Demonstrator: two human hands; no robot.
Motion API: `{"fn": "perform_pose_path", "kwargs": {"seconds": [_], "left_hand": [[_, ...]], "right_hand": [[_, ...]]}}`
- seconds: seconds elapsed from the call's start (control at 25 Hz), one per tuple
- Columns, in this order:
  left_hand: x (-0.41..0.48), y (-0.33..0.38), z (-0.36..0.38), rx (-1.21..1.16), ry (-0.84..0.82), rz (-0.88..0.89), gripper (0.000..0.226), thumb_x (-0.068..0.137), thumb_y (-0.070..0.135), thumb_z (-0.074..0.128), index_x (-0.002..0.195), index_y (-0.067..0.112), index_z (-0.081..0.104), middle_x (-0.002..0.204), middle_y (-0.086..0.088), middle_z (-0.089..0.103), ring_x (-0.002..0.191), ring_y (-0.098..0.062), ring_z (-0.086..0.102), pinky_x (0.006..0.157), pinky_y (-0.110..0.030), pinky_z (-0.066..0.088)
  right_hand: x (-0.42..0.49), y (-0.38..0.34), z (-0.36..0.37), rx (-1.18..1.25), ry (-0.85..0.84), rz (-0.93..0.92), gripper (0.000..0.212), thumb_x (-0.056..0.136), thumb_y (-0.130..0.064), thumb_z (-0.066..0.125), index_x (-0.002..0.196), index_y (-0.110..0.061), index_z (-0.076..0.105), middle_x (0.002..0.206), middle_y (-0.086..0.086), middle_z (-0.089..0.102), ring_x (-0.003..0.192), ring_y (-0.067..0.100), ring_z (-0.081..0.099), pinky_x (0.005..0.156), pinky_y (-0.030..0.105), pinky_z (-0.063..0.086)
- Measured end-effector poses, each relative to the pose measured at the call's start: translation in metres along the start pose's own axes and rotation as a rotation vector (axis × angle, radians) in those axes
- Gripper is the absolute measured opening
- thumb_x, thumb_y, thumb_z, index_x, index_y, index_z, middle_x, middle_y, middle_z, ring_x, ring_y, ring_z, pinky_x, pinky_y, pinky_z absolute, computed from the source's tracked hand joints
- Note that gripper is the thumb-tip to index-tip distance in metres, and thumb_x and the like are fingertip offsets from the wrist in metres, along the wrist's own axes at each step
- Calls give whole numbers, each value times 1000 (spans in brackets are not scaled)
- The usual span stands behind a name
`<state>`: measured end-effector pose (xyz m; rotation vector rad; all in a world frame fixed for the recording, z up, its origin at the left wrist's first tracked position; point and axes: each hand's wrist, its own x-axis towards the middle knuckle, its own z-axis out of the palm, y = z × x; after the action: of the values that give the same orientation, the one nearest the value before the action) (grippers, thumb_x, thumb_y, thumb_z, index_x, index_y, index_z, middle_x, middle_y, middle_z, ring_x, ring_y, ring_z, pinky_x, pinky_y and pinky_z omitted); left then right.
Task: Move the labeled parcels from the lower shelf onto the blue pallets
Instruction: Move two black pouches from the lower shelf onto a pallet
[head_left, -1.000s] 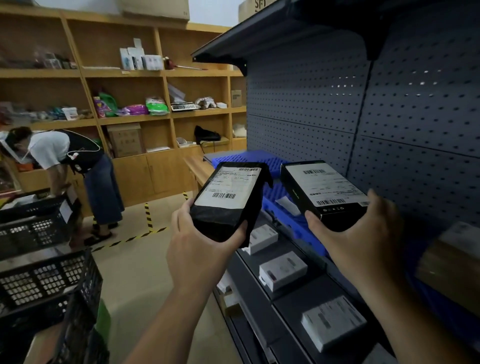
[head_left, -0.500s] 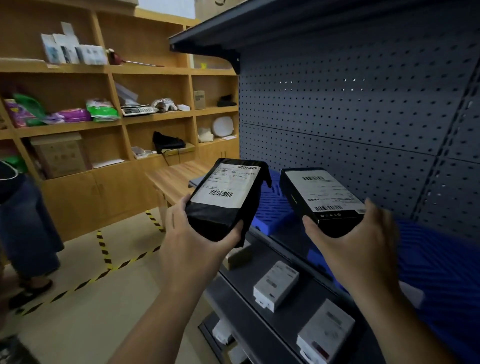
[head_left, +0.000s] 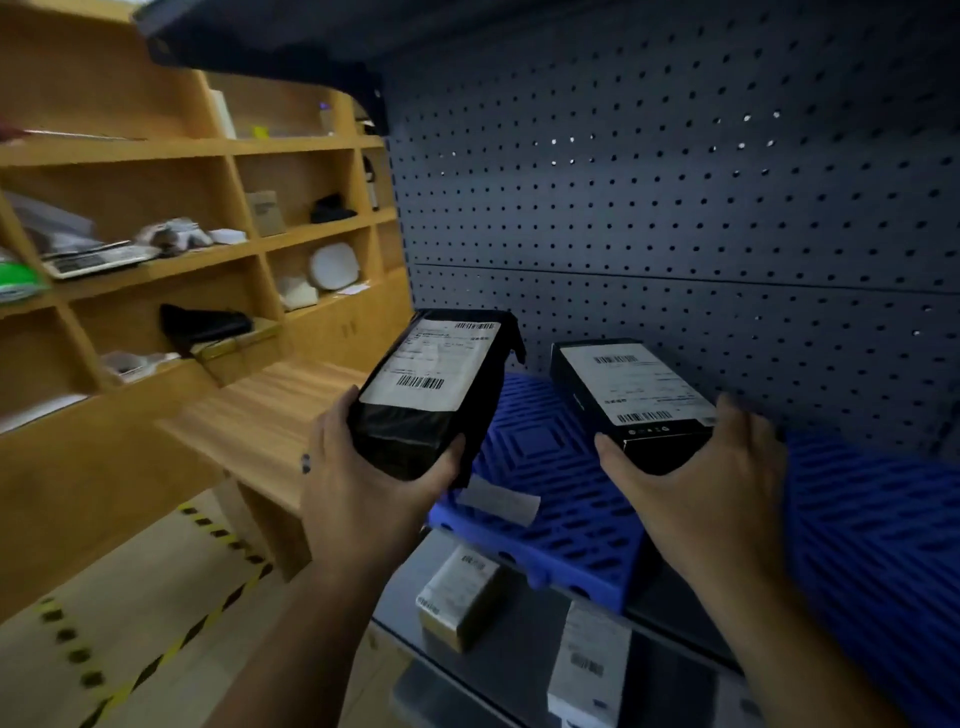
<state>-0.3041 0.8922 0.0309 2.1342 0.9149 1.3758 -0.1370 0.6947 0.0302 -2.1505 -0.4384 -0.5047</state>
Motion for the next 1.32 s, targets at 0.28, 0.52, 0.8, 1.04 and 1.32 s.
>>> {"fn": "perform_pose_path", "kwargs": {"seconds": [0.28,0.52,0.8,1.04,1.32], "left_hand": [[68,-68,61,-162,-181,59,107,58,87,69,144,32,38,132,10,51,120,-12,54,85,-31,45],[85,-82,83,-236,-307,83,108,59,86,67,145,27,37,131,12,48,114,-1,44,82,-30,41],[85,-87,88,-234,-354,44,111,60,86,68,148,28,34,132,11,46,115,-9,51,80,-31,43],[85,-87,90,-179,-374,13,115,58,84,73,148,25,32,132,9,45,116,-16,56,76,-33,44],[83,-84,91,-87,-416,6,128,50,88,75,148,19,29,127,4,43,117,-20,55,77,-35,48]], "right_hand": [[-16,-30,62,-110,187,237,126,59,-78,73,153,-7,27,146,13,39,134,33,33,111,55,38],[-26,-55,86,-197,263,332,127,60,-76,75,154,-7,25,148,14,37,136,33,32,113,56,36],[-26,-65,101,-253,282,338,126,61,-72,78,152,-2,27,145,17,39,132,35,36,111,56,37],[-26,-66,111,-336,254,350,121,61,-70,79,146,2,32,137,21,42,126,37,39,109,53,37],[-26,-61,120,-373,223,345,112,59,-70,80,135,0,36,129,17,42,118,33,40,104,46,39]]}}
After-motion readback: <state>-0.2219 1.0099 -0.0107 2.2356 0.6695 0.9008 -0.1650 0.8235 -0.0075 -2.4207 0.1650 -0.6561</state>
